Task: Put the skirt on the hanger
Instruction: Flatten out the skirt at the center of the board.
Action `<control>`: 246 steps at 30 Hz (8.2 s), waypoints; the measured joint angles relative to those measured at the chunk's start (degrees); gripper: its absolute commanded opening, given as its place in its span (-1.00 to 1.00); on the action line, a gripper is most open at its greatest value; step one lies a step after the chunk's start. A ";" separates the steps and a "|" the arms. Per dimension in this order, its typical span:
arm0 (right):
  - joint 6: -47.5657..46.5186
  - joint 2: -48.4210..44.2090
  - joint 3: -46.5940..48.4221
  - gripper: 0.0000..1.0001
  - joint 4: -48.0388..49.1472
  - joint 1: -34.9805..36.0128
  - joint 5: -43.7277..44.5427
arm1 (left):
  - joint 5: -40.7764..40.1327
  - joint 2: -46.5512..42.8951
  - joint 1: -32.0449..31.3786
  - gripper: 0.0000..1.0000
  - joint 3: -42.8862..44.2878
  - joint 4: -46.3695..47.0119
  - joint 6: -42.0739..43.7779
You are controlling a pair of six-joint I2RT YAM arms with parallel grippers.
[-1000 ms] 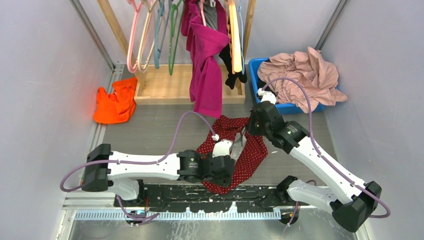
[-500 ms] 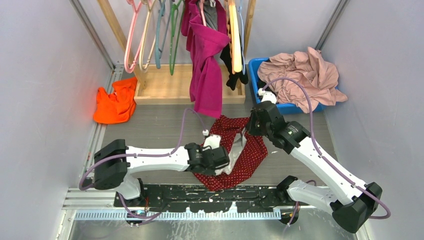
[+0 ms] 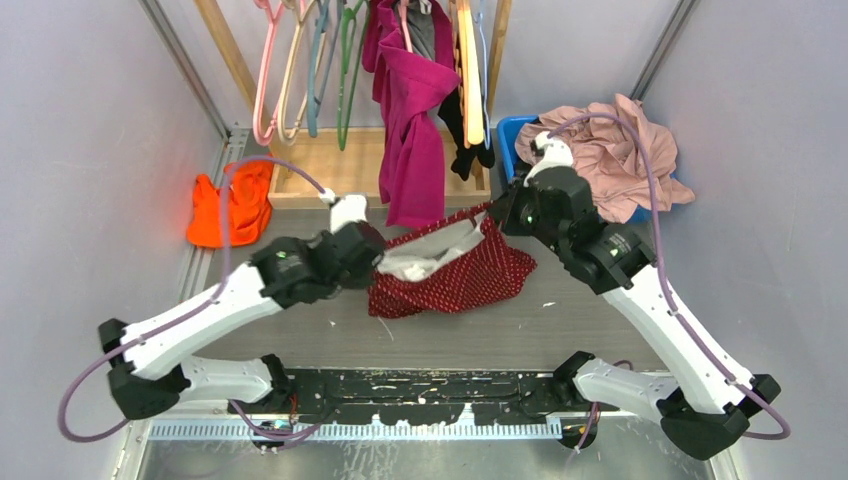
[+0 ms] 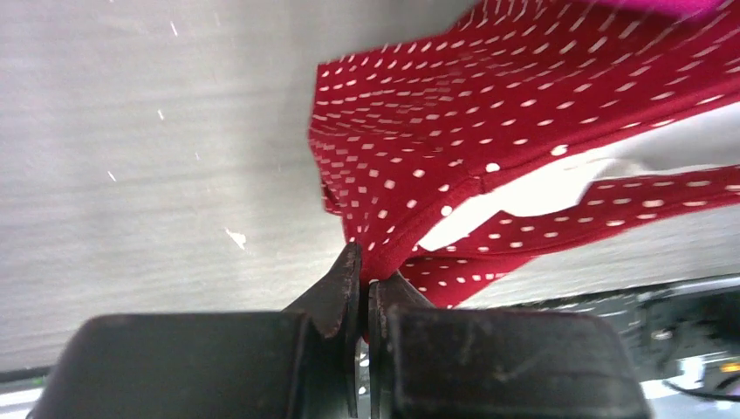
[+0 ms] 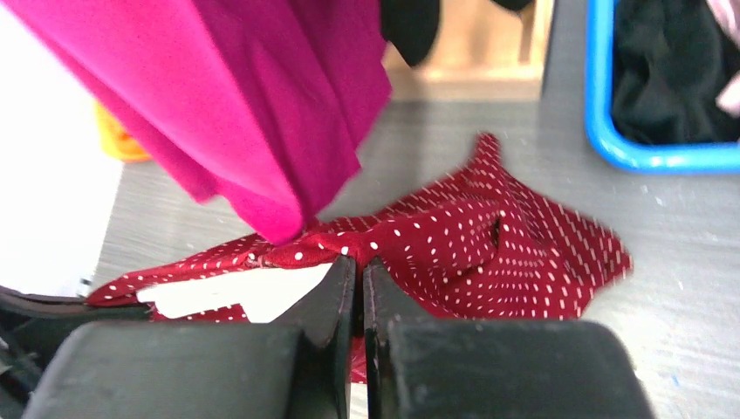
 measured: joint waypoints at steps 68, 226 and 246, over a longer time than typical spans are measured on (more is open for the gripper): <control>2.86 -15.98 -18.86 -0.97 -8.59 0.04 -9.05 | 11.43 11.17 -30.01 0.23 -14.14 6.91 -15.54; -1.73 18.82 -22.08 -0.02 19.82 20.39 -12.17 | 23.98 -10.82 9.18 -0.24 -20.68 6.47 5.44; -5.77 24.63 -25.86 -0.67 25.24 23.39 -8.66 | 22.29 -17.84 9.18 -0.26 -21.66 1.25 4.72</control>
